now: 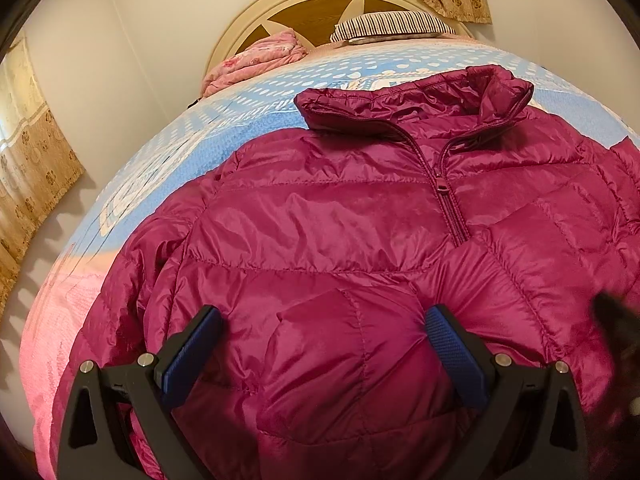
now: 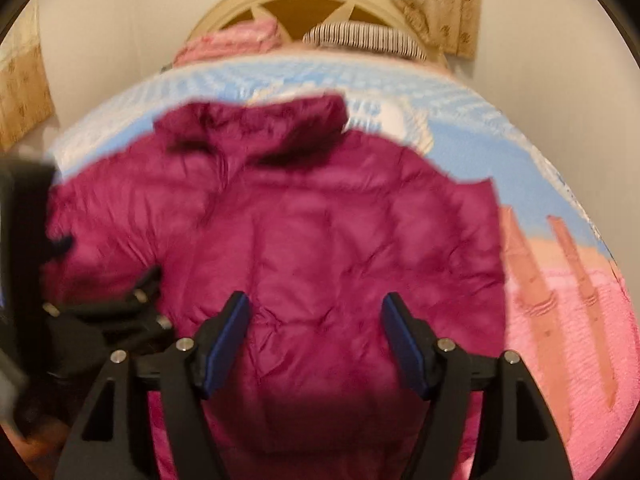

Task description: Fold large clothes

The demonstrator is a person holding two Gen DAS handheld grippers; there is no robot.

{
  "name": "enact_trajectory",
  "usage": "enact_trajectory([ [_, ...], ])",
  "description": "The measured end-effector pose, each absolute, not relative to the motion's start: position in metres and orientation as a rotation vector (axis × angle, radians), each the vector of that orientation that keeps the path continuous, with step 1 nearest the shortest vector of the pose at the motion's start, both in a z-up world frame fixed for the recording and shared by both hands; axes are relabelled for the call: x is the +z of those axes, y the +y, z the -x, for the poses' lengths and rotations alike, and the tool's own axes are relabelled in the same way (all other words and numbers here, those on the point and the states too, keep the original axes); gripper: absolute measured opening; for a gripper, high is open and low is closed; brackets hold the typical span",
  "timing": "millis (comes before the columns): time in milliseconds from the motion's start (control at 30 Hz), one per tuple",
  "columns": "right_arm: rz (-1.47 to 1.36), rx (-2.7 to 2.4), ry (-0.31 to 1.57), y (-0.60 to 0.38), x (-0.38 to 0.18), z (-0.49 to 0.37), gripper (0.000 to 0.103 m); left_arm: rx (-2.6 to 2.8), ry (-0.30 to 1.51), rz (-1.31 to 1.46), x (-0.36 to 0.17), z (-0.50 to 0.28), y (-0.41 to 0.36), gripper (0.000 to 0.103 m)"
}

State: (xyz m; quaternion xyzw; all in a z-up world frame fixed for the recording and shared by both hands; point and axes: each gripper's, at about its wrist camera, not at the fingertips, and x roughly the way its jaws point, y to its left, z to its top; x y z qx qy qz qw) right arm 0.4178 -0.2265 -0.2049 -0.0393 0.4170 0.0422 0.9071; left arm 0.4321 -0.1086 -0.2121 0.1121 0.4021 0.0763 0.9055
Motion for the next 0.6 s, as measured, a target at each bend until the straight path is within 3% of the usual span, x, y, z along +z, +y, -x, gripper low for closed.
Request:
enact_trajectory([
  [500,0.114,0.058,0.887,-0.223,-0.223,-0.425,0.076,0.153,0.838,-0.233,-0.211,-0.433,-0.108,0.102],
  [600,0.085,0.090,0.891,-0.229,-0.217,-0.423,0.076,0.139,0.860,-0.189,-0.190,-0.427,-0.086,0.102],
])
